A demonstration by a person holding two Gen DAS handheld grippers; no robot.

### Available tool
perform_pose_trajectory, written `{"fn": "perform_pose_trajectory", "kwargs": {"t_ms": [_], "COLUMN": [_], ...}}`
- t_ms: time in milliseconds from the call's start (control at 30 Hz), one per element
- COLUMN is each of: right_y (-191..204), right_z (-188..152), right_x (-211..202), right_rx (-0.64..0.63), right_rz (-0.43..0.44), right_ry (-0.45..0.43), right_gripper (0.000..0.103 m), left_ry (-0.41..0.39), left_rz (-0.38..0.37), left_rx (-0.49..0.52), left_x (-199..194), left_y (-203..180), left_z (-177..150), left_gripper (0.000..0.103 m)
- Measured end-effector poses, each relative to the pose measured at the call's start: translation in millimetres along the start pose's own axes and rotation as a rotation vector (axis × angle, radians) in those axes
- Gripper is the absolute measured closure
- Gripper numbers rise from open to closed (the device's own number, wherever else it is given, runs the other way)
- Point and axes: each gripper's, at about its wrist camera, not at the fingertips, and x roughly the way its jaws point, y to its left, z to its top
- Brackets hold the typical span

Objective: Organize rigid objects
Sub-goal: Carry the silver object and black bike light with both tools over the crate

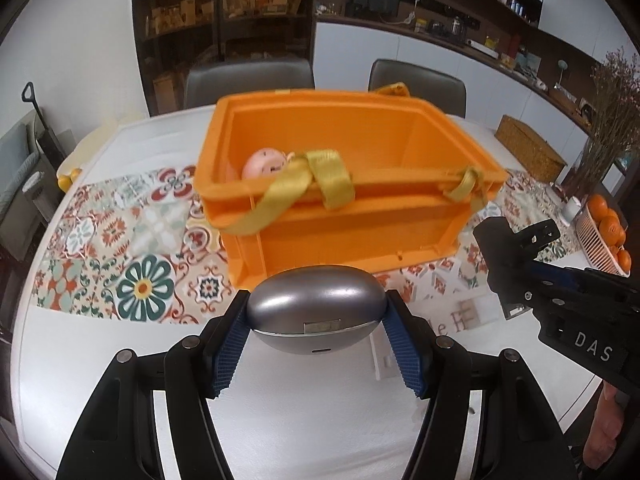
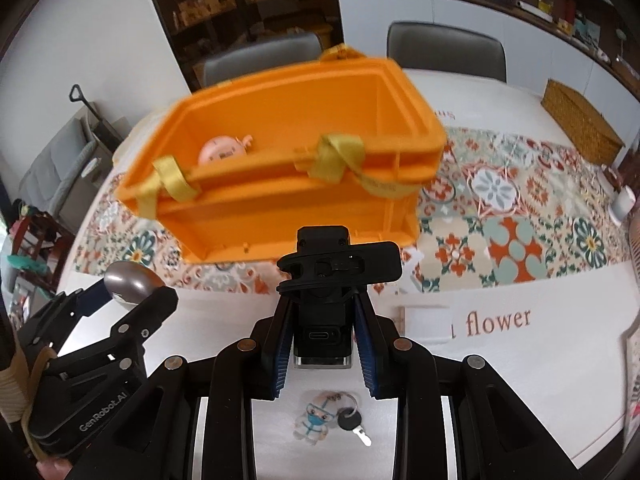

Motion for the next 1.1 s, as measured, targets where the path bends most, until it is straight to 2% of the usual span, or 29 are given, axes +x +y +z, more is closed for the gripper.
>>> {"fn": "perform_pose_trajectory", "kwargs": {"t_ms": [667,1100], "right_y": [16,17], "right_z": [35,57], "right_x": [-45,-48], "right_rx": [-0.035,-0.046], "right_rz": [0.039,0.068], "right_ry": [-0.13,-0.172], "right_gripper": [0.073,0.073], "left_ry": [-0.127,-0.183], "left_rz": [0.013,0.026], "left_rx": [0.007,0.016], "left_x": [-40,-46], "left_y": [0,0], "left_z": [43,68], "left_gripper": [0.038,0.038]}}
